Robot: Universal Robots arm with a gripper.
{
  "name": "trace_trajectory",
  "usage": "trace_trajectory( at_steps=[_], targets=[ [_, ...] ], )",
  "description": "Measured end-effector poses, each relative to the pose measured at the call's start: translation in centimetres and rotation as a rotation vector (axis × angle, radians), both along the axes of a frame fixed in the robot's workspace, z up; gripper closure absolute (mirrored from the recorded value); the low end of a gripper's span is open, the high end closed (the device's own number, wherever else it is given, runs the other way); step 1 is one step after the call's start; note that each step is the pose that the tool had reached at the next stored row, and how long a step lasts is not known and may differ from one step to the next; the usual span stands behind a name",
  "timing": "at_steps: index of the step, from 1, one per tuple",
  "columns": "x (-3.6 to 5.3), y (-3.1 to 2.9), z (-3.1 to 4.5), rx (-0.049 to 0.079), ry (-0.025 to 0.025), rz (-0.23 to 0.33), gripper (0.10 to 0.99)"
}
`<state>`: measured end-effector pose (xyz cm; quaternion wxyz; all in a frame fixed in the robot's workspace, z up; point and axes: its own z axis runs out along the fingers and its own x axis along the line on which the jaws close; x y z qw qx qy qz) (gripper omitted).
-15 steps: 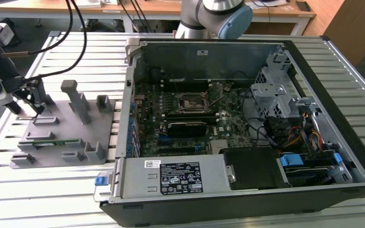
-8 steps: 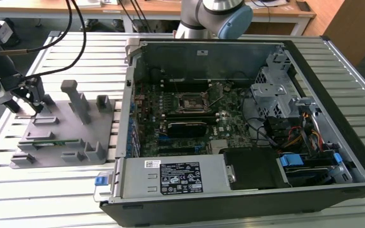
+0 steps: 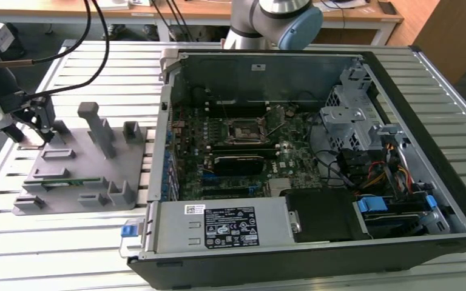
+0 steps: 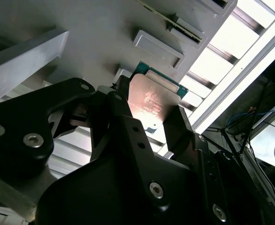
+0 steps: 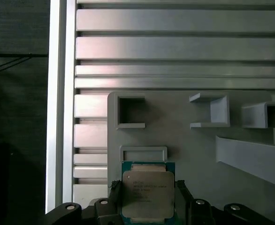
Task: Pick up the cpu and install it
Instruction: 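Pick up the cpu and move it towards the insertion slot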
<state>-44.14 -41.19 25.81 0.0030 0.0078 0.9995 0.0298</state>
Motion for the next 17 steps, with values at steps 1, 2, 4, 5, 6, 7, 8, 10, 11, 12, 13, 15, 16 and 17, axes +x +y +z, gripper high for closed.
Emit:
trace_trajectory(
  at_steps=[1,2,4,5,6,7,8,10,11,12,13,15,16,17],
  targets=[
    [0.0,0.0,0.04,0.0,0.0,0.0,0.549],
    [0.0,0.0,0.1,0.0,0.0001,0.0,0.549],
    [0.0,0.0,0.17,0.0,-0.0001,0.0,0.549],
    [0.01,0.01,0.19,0.0,-0.0001,0.0,0.549],
    [0.01,0.03,0.22,0.0,-0.0001,0.0,0.549],
    [0.0,0.03,0.25,0.0,0.0001,0.0,0.549],
    [0.0,0.04,0.27,0.0,0.0,0.0,0.549],
    [0.0,0.06,0.31,0.0,0.0002,0.0,0.549],
    [0.0,0.08,0.33,0.0,0.0002,0.0,0.549],
    [0.0,0.1,0.37,0.0,0.0003,0.0,0.549],
    [0.0,0.13,0.41,-0.001,0.0003,0.0,0.549],
    [0.0,0.19,0.48,-0.001,0.0001,0.0,0.549],
    [0.0,0.23,0.53,-0.002,0.0,0.0,0.549],
    [0.0,0.26,0.58,-0.003,0.0002,0.0,0.549]
  ],
)
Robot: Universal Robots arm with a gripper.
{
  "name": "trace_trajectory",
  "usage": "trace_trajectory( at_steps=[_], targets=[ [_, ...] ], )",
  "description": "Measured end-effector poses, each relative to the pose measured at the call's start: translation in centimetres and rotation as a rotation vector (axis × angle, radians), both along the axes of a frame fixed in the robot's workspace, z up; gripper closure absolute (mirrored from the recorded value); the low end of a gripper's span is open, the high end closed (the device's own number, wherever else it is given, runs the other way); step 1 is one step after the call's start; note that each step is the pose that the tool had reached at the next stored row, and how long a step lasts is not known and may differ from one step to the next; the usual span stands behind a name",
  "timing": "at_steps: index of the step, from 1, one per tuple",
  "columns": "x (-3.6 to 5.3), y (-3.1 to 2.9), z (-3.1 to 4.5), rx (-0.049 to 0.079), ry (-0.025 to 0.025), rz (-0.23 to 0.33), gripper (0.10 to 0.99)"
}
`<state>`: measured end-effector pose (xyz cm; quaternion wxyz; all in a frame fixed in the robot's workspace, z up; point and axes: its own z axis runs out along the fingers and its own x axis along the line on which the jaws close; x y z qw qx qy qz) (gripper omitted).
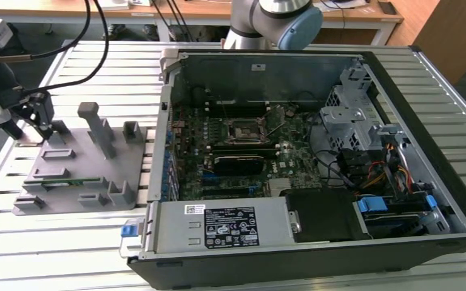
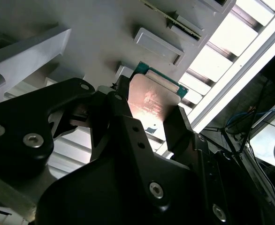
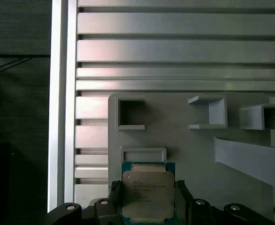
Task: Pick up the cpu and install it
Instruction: 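Pick up the cpu and move it towards the insertion slot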
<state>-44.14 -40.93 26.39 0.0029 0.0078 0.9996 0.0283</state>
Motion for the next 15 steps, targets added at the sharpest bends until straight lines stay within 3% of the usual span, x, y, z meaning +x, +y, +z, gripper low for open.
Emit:
trace_trajectory(
  at_steps=[15],
  targets=[
    [0.0,0.22,1.07,-0.002,0.0,0.0,0.549]
  ],
)
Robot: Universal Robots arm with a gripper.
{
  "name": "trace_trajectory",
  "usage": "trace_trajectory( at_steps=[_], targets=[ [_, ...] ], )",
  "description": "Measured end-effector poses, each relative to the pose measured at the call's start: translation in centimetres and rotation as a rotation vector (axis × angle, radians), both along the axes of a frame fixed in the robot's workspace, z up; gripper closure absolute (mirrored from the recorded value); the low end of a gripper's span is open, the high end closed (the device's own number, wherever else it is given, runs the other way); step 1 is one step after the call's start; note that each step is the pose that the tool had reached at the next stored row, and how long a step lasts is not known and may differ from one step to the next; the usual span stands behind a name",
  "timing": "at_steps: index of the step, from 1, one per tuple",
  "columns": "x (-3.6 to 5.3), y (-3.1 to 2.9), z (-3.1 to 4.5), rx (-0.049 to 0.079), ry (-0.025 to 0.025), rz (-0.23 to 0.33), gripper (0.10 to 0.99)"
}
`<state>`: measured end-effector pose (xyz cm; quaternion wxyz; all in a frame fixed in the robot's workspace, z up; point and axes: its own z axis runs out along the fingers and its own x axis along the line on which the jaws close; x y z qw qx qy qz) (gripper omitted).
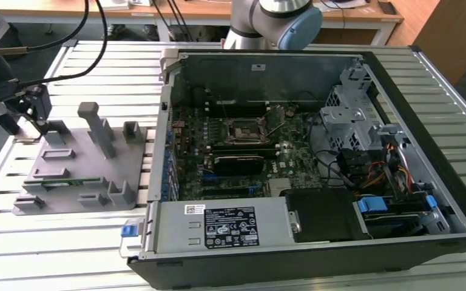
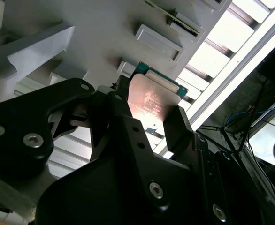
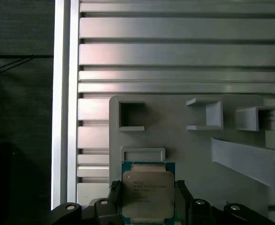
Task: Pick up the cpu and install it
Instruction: 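Pick up the cpu and move it towards the insertion slot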
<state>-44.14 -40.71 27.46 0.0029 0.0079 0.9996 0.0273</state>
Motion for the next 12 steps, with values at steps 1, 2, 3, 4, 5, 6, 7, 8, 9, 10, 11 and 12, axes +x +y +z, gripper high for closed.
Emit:
trace_trajectory(
  at_steps=[1,2,3,4,5,6,7,8,9,10,11,12],
  targets=[
    [0.0,0.01,0.07,0.0,-0.0001,0.0,0.549],
    [0.0,0.01,0.13,0.0,-0.0002,0.0,0.549],
    [0.0,0.02,0.2,0.0,-0.0001,0.0,0.549],
    [0.0,0.03,0.28,0.0,-0.0001,-0.001,0.549],
    [0.0,0.04,0.39,0.0,0.0,-0.001,0.549],
    [0.0,0.05,0.51,0.0,-0.0001,-0.001,0.549],
    [-0.01,0.09,0.66,0.0,-0.0001,-0.001,0.549],
    [0.0,0.11,0.81,0.0,-0.0001,-0.001,0.549],
    [0.0,0.13,0.94,0.0,-0.0001,-0.001,0.549],
    [0.0,0.15,1.03,-0.001,-0.0001,-0.001,0.549],
    [0.0,0.17,1.1,-0.001,-0.0002,-0.001,0.549],
    [0.0,0.18,1.19,-0.001,-0.0001,-0.001,0.549]
  ],
)
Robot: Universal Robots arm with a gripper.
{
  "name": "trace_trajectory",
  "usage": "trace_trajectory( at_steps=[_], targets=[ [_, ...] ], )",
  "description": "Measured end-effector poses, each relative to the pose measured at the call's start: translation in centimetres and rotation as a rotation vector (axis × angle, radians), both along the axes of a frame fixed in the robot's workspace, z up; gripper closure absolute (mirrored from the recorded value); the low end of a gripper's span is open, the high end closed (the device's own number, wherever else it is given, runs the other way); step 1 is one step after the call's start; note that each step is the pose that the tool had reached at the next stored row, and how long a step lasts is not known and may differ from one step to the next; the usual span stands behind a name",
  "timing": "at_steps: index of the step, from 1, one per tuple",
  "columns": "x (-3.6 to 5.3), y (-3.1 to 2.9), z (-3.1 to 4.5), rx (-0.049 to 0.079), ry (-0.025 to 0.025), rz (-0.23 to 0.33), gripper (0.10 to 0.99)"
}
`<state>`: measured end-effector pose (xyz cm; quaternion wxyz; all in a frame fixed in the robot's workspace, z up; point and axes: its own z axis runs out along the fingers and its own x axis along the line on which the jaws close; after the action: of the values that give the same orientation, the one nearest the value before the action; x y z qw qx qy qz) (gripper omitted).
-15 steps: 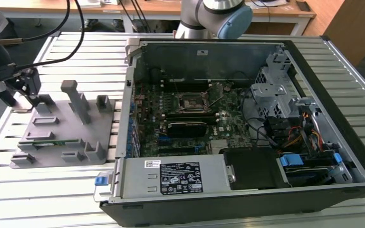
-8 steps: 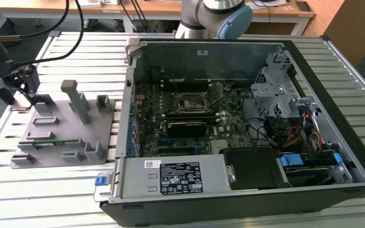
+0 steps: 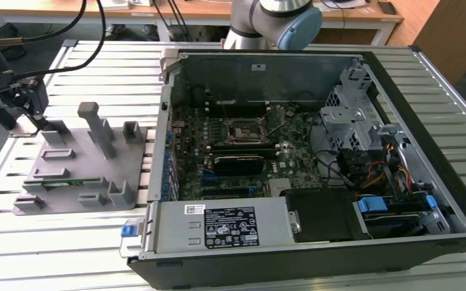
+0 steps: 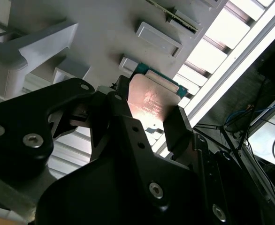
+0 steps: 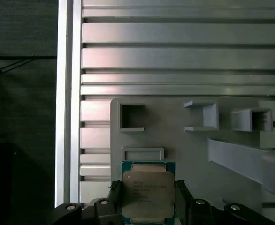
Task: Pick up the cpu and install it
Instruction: 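Pick up the cpu and move it towards the insertion slot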
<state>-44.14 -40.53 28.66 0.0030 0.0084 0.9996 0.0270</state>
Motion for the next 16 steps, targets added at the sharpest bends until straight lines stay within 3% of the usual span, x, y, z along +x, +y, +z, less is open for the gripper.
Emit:
trace_trajectory(
  at_steps=[16],
  targets=[
    [0.0,0.15,1.85,-0.001,-0.0001,-0.002,0.549]
  ],
)
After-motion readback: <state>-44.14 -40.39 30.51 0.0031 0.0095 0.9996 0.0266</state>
